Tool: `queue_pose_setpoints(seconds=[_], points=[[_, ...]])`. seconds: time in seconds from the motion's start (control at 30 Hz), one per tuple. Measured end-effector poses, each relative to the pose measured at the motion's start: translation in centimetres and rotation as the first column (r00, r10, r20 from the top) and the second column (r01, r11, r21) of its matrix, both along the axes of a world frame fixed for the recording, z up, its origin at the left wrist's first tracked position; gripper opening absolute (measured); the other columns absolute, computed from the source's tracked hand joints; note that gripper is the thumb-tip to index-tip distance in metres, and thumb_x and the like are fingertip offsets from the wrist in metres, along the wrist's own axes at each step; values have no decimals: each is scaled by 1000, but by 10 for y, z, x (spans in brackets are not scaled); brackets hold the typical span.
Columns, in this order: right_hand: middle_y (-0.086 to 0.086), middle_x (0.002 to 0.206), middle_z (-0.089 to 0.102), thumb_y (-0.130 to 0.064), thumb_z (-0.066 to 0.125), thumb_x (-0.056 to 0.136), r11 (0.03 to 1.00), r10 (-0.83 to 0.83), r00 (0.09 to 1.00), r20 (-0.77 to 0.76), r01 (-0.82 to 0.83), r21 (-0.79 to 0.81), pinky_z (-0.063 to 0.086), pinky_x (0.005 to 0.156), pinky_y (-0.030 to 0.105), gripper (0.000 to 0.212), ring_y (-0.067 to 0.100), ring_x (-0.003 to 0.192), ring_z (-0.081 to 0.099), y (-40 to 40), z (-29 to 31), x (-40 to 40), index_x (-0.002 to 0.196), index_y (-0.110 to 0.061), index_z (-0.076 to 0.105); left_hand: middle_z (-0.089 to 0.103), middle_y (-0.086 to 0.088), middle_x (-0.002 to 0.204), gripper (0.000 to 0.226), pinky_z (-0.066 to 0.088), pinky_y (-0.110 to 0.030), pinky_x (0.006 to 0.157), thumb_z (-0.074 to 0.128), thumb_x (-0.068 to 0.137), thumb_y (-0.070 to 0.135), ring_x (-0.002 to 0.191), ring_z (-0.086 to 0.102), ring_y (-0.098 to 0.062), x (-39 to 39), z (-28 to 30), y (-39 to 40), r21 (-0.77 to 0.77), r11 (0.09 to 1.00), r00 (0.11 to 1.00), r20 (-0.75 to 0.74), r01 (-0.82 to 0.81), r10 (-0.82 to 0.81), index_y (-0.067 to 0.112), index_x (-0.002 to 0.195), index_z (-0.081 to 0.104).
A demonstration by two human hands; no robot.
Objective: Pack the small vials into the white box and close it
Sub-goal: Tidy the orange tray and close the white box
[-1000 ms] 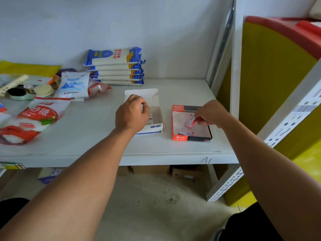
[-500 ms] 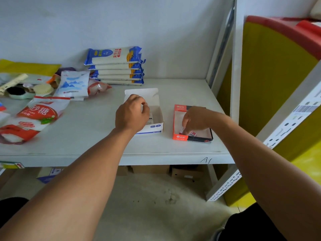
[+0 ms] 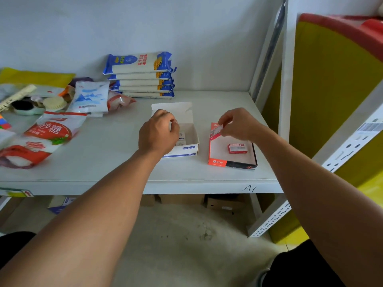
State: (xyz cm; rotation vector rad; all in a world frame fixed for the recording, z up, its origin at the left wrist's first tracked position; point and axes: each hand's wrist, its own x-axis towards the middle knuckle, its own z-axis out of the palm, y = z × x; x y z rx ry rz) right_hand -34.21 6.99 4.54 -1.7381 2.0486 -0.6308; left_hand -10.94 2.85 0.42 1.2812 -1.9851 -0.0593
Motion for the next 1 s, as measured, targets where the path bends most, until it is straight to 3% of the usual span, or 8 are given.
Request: queue_pose_setpoints(seconds=[0.17, 0.37, 0.57, 0.63, 0.77, 0.83, 0.9, 1.0], points=[[2, 123, 64, -14, 68, 86, 997, -43, 975, -220, 55, 49, 47, 71, 28, 42, 20, 91, 58, 3, -20, -11, 127, -21, 64, 63, -3, 102, 15, 50, -36, 64, 52, 89, 21, 79, 61, -32, 2, -1, -3, 8, 1000, 1000, 18, 3, -3, 11, 87, 64], [3, 109, 65, -28, 72, 82, 992, -47, 946, -320, 82, 96, 48, 65, 25, 33, 20, 83, 60, 1, -29, -17, 114, -22, 67, 63, -3, 103, 15, 47, -33, 64, 53, 89, 21, 79, 61, -31, 0, 0, -4, -2, 1000, 1000, 26, 15, -15, 11, 88, 64], [1, 96, 59, -51, 73, 77, 989, -11, 898, -439, 76, 130, 45, 70, 31, 45, 22, 83, 56, 2, -37, -13, 106, -19, 60, 62, -3, 104, 16, 51, -37, 66, 53, 89, 21, 81, 62, -31, -4, 0, -2, 0, 1000, 1000, 20, 13, -13, 10, 89, 64], [3, 112, 62, -46, 72, 80, 990, 9, 908, -418, 50, 129, 49, 79, 33, 51, 24, 95, 58, 3, -40, -14, 122, -20, 58, 62, -3, 104, 16, 50, -36, 66, 53, 89, 21, 81, 62, -31, -5, -1, -2, 2, 1000, 1000, 18, 10, -10, 10, 89, 65], [2, 147, 45, -33, 60, 91, 972, 134, 916, -378, -47, 229, 41, 95, 30, 60, 27, 128, 48, 6, -38, -13, 147, -32, 39, 62, -3, 102, 16, 50, -36, 66, 53, 89, 21, 81, 62, -30, -5, -1, -1, 9, 1000, 1000, 20, 11, -11, 10, 88, 65], [2, 137, 53, -38, 59, 93, 967, 159, 910, -382, -66, 247, 43, 89, 30, 50, 27, 120, 53, 7, -36, -10, 141, -30, 48, 62, -3, 102, 16, 51, -37, 66, 53, 89, 21, 80, 62, -30, -6, 0, -1, 14, 1000, 1000, 20, 8, -9, 11, 88, 65], [0, 109, 59, -47, 63, 88, 980, 109, 911, -399, -32, 194, 45, 73, 26, 44, 22, 96, 59, 6, -35, -8, 125, -24, 60, 62, -3, 101, 16, 51, -38, 66, 53, 89, 21, 80, 62, -30, -6, -1, -1, 14, 1000, 1000, 22, 12, -12, 10, 88, 65], [-1, 95, 60, -47, 70, 82, 991, -72, 957, -282, 102, 92, 48, 60, 26, 41, 18, 77, 63, 4, -29, -6, 109, -19, 56, 62, -3, 101, 17, 52, -39, 66, 52, 89, 21, 80, 62, -31, -6, -1, -2, 11, 1000, 999, 28, 19, -19, 10, 87, 65]])
